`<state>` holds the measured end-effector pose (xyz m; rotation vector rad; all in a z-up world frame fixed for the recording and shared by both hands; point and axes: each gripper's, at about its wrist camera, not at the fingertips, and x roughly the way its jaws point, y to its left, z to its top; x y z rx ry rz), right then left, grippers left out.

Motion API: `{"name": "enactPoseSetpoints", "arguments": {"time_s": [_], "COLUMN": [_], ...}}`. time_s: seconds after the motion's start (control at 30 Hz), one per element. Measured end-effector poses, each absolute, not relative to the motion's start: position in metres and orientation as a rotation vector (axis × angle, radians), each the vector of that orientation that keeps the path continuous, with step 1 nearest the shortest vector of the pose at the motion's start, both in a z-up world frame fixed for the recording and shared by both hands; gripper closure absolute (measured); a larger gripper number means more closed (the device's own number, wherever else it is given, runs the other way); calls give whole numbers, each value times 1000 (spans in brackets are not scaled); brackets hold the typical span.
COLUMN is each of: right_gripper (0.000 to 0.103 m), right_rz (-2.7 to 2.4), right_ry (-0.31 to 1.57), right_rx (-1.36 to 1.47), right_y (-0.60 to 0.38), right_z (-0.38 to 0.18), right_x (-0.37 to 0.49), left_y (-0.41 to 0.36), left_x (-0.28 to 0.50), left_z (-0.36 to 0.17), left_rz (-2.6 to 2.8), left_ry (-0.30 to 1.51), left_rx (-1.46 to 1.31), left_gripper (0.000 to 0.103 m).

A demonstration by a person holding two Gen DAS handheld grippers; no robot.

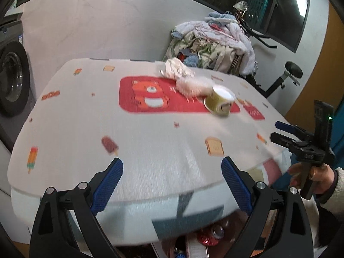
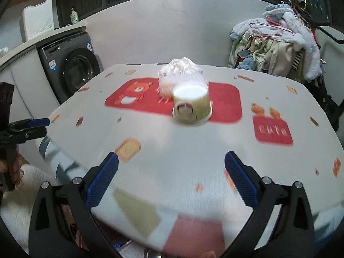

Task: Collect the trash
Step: 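Grasp the white paper cup with the right tool while the left tool grasps the white foam mesh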

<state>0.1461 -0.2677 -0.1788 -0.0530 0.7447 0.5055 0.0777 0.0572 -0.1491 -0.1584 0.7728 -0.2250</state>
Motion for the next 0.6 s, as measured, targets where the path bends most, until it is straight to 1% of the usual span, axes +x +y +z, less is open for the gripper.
{"name": "enactPoseSetpoints", "arguments": {"time_s": [0.17,0.37,0.57,0.6], "right_gripper": [6,6,6,7], "right_rz": [424,380,360,354], "right_ry": [781,823,871,885], "right_rx": [-62,-30,-109,-125], "right_y": [-254,-240,-212,-208], "right_z": [-179,-188,-205,-208], "right_x": [204,260,301,306], "left_y": [64,68,69,67], "left_x": [109,139,169,174], "left_z": [-140,-142,-150,-152], "left_rz": [-226,-227,-234,-236], "left_ry": [766,776,799,802], "left_rx": [-159,-160,-214,-219], "left_gripper": [12,12,12,12]}}
